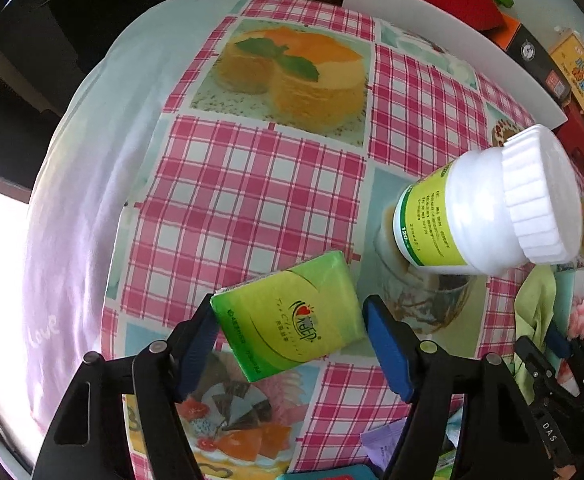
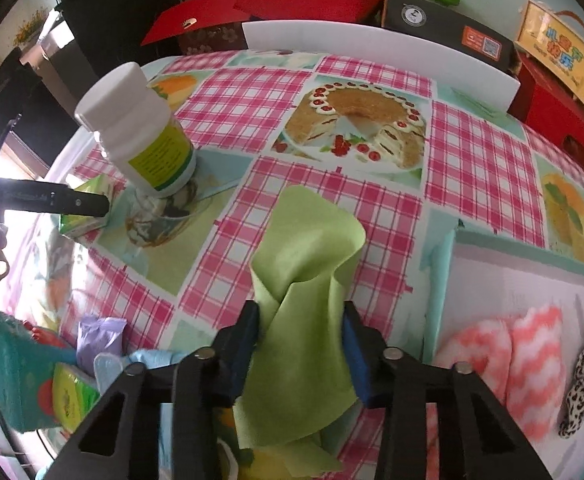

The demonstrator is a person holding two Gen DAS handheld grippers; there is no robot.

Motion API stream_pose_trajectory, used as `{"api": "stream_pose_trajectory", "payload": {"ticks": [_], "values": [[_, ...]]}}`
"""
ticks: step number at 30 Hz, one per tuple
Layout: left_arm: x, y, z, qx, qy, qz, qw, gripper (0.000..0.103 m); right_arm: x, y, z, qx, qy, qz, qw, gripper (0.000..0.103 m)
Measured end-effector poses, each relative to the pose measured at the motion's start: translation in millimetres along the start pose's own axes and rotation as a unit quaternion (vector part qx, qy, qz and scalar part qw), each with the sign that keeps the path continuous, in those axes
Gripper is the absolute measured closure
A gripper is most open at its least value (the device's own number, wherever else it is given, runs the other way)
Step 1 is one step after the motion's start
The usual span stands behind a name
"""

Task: Organize soft objects
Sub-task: 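Grasp the green tissue pack with the left tool while the right tool lifts the green cloth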

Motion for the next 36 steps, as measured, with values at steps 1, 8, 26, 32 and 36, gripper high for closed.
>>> {"api": "stream_pose_trajectory", "payload": {"ticks": [1, 8, 26, 32, 36], "values": [[-2.2, -5.3, 1.9, 0.0, -0.001, 0.003, 1.0, 0.03, -0.7, -2.3, 1.3, 0.002, 0.003, 0.001, 1.0, 0.066], [-37.4, -24.5, 1.2, -0.018, -0.019, 0.047, 0.9985, 0.03, -21.4, -21.7, 11.2, 0.037, 0.029, 0.016, 0.999, 0.069], [-107.3, -87.2, -0.5, -0.076, -0.077, 0.141, 0.9841, 0.03, -22.3, -42.0, 4.1, -0.005, 0.006, 0.006, 1.0, 0.073], [-107.0, -91.1, -4.9, -0.08, -0.074, 0.144, 0.9835, 0.03, -20.1, -41.0, -3.6, -0.035, -0.016, -0.002, 0.999, 0.072], [-106.1, -93.1, -5.1, -0.08, -0.077, 0.145, 0.9832, 0.03, -20.9, -41.2, -7.0, -0.044, -0.027, -0.005, 0.999, 0.072]]}}
Point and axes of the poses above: each gripper's, at about its wrist camera, not at the fingertips, and x roughly the way its jaws point, z to its right, y to its top, the point moved 4 cm from there along x, roughly the way its jaws point, and after that the axes turned 2 degrees about -x, right-handed, at the moved point
